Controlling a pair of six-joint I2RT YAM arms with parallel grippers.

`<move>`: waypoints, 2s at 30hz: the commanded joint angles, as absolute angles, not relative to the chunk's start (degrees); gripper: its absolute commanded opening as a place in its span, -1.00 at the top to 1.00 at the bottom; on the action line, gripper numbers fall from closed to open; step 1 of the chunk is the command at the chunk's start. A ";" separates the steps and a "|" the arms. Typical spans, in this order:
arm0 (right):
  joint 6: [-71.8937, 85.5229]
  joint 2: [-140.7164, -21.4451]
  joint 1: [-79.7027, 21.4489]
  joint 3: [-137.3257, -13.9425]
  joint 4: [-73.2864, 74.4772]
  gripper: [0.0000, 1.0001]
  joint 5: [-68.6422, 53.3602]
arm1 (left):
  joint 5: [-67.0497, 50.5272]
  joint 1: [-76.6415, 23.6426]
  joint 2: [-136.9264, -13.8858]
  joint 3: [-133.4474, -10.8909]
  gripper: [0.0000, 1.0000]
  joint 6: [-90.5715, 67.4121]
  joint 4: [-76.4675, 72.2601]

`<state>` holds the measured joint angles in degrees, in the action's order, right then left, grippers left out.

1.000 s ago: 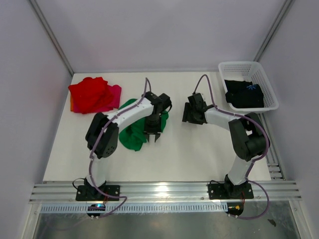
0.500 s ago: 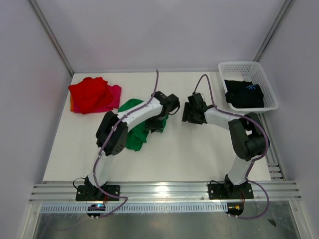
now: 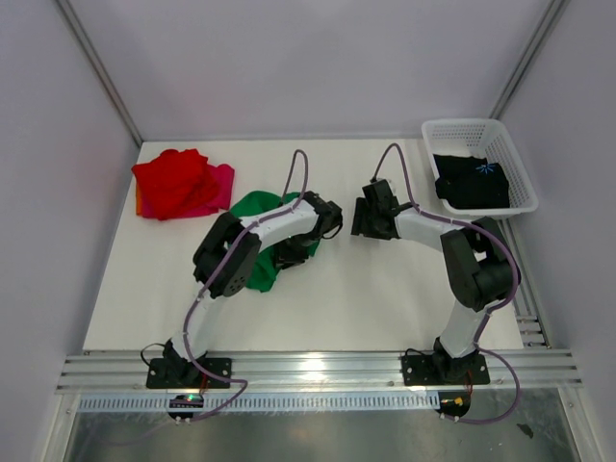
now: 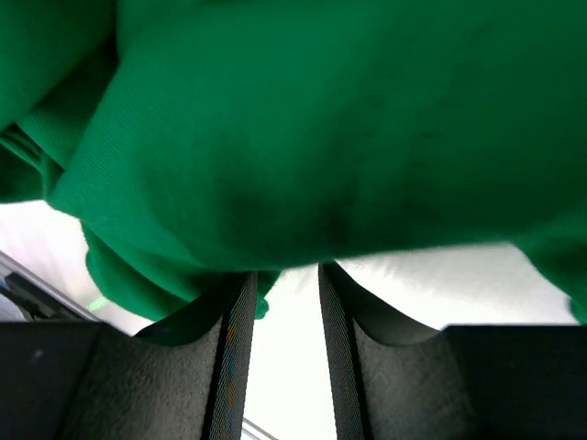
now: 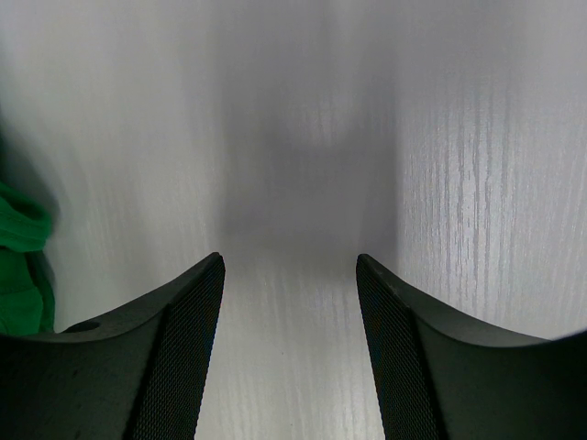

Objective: Fold and stack the t-shirts
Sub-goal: Flatten out the tshirt

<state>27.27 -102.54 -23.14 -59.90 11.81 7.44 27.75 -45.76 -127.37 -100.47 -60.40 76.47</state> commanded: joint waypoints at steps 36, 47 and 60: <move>26.19 -103.19 -23.38 -56.78 8.53 -0.28 2.99 | 31.99 -52.65 -116.63 -89.83 0.35 -75.41 95.27; 25.66 -103.18 -23.38 -57.04 8.70 -0.28 3.61 | 35.95 -50.80 -119.26 -89.91 0.34 -74.18 95.27; 25.58 -103.80 -23.29 -58.45 9.05 -0.28 3.43 | 37.00 -50.62 -123.66 -94.04 0.30 -71.81 95.27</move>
